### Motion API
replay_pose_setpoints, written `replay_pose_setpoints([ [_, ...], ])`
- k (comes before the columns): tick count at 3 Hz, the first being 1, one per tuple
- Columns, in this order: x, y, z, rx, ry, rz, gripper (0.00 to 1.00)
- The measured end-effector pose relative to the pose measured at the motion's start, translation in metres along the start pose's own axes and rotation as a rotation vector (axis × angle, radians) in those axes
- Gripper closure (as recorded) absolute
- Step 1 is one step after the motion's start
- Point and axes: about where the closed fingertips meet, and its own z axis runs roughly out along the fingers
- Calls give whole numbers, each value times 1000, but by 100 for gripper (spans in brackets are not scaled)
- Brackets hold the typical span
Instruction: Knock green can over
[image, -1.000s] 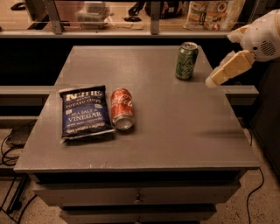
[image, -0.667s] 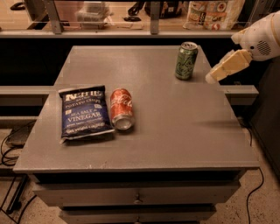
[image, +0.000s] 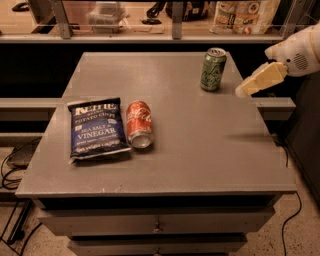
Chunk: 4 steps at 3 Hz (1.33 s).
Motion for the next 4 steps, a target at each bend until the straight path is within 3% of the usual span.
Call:
replay_pose_setpoints([
  [1, 5, -8, 14, -32, -62, 56, 0],
  [2, -4, -25, 34, -35, -149, 65, 0],
  [3, -4, -25, 34, -36, -149, 65, 0],
  [4, -9, -14, 58, -99, -173, 77, 0],
])
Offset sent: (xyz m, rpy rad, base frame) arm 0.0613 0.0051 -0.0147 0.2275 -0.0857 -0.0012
